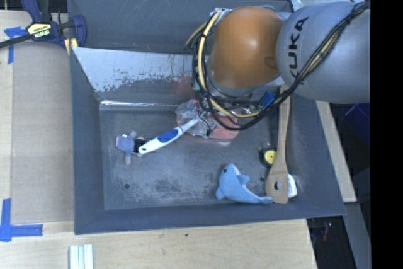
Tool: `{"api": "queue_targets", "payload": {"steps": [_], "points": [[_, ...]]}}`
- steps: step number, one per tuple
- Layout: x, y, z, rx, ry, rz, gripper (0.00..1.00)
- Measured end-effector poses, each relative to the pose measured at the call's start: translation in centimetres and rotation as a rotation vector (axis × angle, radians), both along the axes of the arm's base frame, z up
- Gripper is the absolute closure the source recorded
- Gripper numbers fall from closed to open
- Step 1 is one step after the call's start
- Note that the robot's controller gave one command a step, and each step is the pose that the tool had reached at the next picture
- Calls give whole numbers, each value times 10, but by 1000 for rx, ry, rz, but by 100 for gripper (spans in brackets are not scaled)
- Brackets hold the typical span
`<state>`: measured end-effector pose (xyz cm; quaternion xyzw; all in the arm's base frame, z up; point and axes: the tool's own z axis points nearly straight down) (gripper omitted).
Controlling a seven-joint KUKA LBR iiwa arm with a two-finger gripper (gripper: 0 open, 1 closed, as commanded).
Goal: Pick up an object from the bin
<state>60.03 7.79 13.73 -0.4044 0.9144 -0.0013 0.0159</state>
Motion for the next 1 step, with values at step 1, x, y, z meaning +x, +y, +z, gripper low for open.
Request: {"api": "queue_targets", "payload": {"steps": [1], "points": [[-1,0,26,-1,6,-1,100]]}}
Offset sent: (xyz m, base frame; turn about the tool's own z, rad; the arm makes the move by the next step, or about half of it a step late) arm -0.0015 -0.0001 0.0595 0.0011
